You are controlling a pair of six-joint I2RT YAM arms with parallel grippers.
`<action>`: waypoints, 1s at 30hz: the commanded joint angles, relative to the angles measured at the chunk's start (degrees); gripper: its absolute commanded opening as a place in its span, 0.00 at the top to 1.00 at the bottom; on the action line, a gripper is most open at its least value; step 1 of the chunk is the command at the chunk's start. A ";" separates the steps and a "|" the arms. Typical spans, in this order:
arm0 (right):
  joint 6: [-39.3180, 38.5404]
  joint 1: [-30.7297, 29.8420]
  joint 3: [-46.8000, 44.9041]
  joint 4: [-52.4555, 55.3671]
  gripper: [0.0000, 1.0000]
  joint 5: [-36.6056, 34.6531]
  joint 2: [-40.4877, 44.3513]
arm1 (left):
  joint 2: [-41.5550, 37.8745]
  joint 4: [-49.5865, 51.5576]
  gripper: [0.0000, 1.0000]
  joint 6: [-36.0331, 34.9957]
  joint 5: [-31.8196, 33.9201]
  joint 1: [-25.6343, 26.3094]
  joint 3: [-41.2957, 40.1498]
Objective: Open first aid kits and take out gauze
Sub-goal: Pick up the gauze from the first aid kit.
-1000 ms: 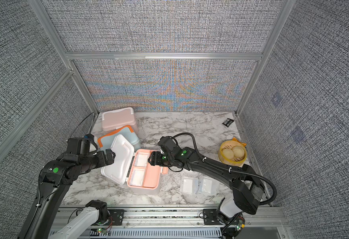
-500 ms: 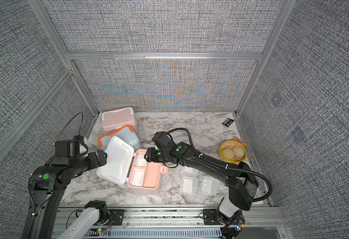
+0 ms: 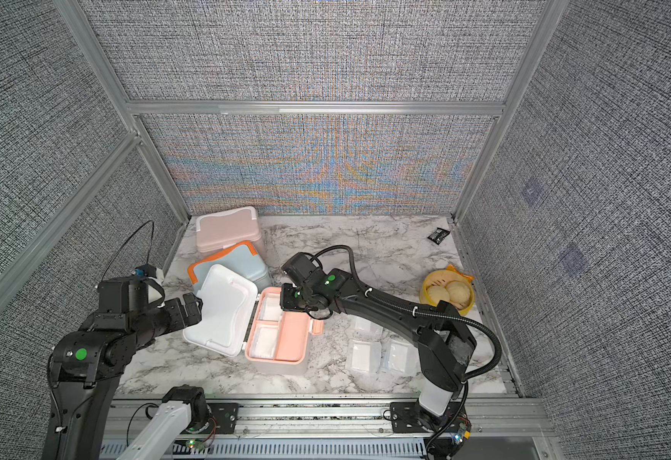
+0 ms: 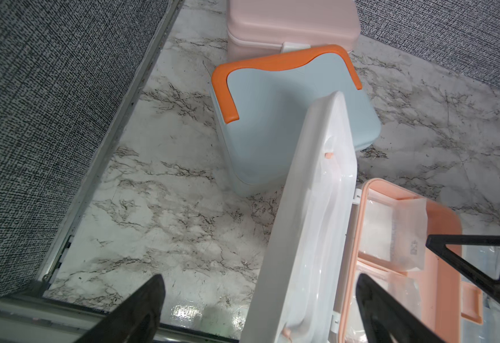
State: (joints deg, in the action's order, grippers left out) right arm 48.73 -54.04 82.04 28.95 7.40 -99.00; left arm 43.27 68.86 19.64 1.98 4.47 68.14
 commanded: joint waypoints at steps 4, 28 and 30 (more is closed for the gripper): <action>0.62 0.13 0.75 0.86 0.77 -0.27 -1.08 | -0.24 -1.27 0.01 -0.23 -0.27 -0.04 -0.53; 1.31 0.78 -4.03 -6.48 1.00 2.41 6.57 | -1.99 -2.76 0.00 0.15 -7.43 -0.05 0.42; 0.85 0.87 -5.25 -8.92 1.00 3.03 8.95 | -2.09 -2.85 0.01 0.31 -7.18 -0.03 0.25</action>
State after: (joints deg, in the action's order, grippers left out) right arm 50.35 -53.25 77.67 24.49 9.50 -92.09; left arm 41.28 67.26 19.75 -5.06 4.47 68.53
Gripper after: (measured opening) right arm 0.049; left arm 0.995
